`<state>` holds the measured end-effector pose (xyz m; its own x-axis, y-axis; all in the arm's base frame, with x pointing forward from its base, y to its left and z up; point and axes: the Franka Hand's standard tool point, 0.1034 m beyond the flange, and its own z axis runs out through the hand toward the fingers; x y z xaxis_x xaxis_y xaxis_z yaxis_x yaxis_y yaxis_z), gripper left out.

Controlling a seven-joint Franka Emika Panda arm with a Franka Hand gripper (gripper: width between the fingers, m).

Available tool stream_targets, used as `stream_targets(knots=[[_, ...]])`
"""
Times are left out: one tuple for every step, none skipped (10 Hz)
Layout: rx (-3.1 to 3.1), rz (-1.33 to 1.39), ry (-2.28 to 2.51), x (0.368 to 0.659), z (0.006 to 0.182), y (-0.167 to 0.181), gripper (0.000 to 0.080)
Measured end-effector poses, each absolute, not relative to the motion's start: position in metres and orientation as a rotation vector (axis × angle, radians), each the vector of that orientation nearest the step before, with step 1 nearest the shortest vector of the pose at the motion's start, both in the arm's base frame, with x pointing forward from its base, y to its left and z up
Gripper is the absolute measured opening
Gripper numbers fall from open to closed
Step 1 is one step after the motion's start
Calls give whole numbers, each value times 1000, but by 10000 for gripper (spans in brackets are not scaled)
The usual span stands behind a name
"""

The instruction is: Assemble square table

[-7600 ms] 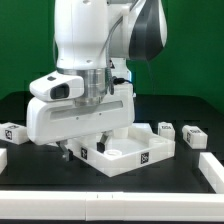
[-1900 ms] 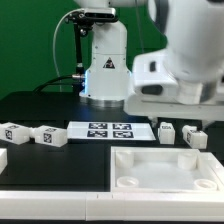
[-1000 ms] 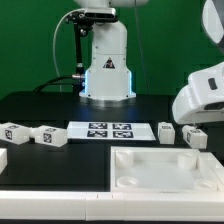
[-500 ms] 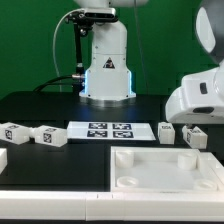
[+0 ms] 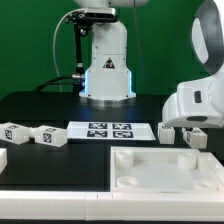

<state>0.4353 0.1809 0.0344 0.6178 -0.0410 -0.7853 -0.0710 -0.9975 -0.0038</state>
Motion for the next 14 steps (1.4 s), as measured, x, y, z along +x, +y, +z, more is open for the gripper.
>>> stream_targets(knots=[[-2789, 1375, 114, 431, 31, 177, 649], [-2790, 1376, 134, 432, 31, 175, 649], [-2786, 1404, 187, 426, 27, 176, 649], [-2783, 1425, 191, 420, 21, 179, 649], [-2782, 1434, 192, 417, 17, 180, 649], [-2787, 1425, 192, 417, 13, 181, 649], [-2784, 1434, 193, 414, 11, 180, 649], [-2782, 1441, 196, 412, 9, 180, 649], [-2781, 1443, 197, 411, 8, 180, 649], [-2781, 1443, 198, 411, 8, 179, 526], [-2781, 1443, 198, 411, 8, 179, 526], [-2781, 1443, 198, 411, 8, 179, 391], [-2781, 1444, 198, 411, 8, 179, 391], [-2781, 1444, 199, 411, 8, 179, 284]])
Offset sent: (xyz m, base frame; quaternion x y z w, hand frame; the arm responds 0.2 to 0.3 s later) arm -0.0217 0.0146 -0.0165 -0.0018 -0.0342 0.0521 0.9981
